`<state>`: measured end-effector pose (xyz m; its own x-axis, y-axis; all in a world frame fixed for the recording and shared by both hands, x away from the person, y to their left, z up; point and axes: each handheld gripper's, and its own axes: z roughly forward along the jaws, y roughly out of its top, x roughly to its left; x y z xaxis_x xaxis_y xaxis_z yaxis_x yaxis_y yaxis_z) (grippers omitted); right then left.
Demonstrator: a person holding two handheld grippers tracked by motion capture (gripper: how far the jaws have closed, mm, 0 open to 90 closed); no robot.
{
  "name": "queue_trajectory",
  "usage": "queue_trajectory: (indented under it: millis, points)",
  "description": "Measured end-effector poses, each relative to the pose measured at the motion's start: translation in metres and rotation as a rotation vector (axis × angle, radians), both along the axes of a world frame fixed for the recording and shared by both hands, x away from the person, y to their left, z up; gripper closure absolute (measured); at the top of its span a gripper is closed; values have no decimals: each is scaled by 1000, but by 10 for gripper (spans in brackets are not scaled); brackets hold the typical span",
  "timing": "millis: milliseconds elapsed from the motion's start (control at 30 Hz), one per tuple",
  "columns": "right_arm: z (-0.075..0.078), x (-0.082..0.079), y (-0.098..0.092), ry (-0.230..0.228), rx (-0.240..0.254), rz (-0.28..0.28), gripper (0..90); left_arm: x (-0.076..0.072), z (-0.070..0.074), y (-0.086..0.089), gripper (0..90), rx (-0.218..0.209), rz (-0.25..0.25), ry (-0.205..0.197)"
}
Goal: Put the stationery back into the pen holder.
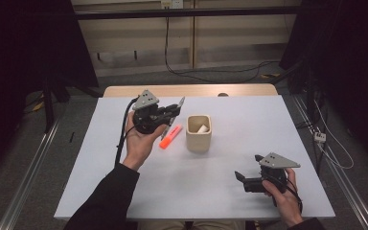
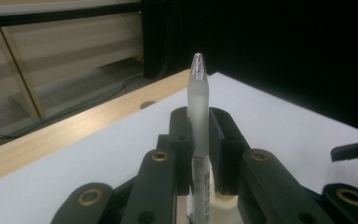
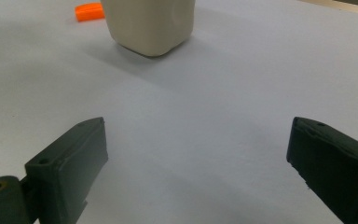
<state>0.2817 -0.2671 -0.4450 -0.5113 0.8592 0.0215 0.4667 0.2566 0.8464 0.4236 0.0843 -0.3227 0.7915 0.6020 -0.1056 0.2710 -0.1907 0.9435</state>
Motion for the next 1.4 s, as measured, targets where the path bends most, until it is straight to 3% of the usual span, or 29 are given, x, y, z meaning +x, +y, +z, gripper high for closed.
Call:
queue_trajectory:
  millis: [467, 600, 867, 1067, 1167, 1400]
  points:
    - [0, -1, 0, -2, -3, 1, 50, 10, 4, -17, 809, -16, 31, -21]
    - [0, -1, 0, -2, -4, 1, 50, 11, 8, -25, 808, -6, 24, -59]
    - [0, -1, 0, -3, -2, 4, 50, 15, 10, -43, 808, -11, 3, -61]
    - [0, -1, 0, -2, -1, 5, 49, 18, 11, -57, 808, -48, -9, -48]
    - [0, -1, 0, 0, -1, 6, 49, 20, 10, -64, 808, -46, -16, -56]
    - [0, -2, -1, -2, 2, 7, 49, 27, 1, -70, 808, -70, -19, -24]
